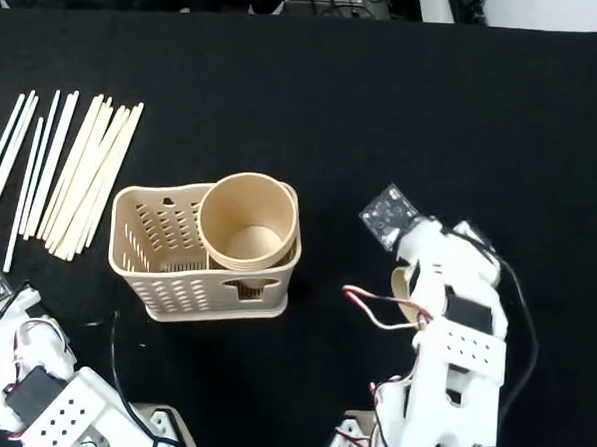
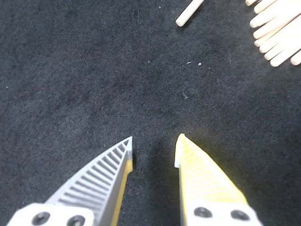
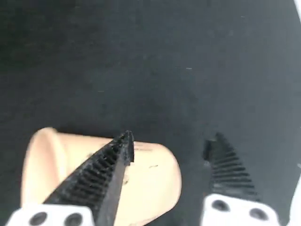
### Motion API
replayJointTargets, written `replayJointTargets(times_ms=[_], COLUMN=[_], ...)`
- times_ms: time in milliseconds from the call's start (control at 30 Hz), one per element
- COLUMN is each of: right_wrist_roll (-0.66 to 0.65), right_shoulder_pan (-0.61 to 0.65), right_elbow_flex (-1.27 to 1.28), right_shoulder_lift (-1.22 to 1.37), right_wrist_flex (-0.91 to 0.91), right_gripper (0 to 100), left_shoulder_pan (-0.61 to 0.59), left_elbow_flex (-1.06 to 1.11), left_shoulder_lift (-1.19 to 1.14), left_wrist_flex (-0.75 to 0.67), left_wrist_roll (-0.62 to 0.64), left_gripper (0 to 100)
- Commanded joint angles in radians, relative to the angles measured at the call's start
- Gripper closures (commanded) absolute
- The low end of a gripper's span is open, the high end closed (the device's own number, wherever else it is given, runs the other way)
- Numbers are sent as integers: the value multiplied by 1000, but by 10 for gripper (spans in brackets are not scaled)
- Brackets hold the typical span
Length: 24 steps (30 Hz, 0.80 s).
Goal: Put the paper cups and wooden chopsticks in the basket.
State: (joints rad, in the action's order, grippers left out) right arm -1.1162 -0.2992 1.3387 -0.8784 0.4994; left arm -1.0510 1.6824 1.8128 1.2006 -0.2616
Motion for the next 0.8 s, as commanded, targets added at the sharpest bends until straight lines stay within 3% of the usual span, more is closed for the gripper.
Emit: replayJointTargets(times_ms=[0, 67, 167, 367, 633, 700, 767], right_wrist_roll=[-14, -14, -12, 55, 164, 172, 172], right_shoulder_pan=[-57, -77, -100, -100, -9, 44, 100], right_elbow_flex=[48, 71, 87, 79, -150, -217, -269], right_shoulder_lift=[4, 4, 2, -110, -466, -536, -573], right_wrist_flex=[-164, -241, -302, -256, 393, 571, 730], right_gripper=[940, 990, 983, 986, 982, 939, 834], left_shoulder_pan=[4, 4, 4, 5, 5, 4, 4], left_elbow_flex=[18, 18, 18, 18, 18, 18, 18], left_shoulder_lift=[8, 8, 8, 8, 8, 8, 8], left_wrist_flex=[-5, -5, -5, -5, -5, -5, -5], left_wrist_roll=[-8, -8, -8, -8, -8, -8, -8], left_gripper=[848, 848, 848, 848, 848, 848, 848])
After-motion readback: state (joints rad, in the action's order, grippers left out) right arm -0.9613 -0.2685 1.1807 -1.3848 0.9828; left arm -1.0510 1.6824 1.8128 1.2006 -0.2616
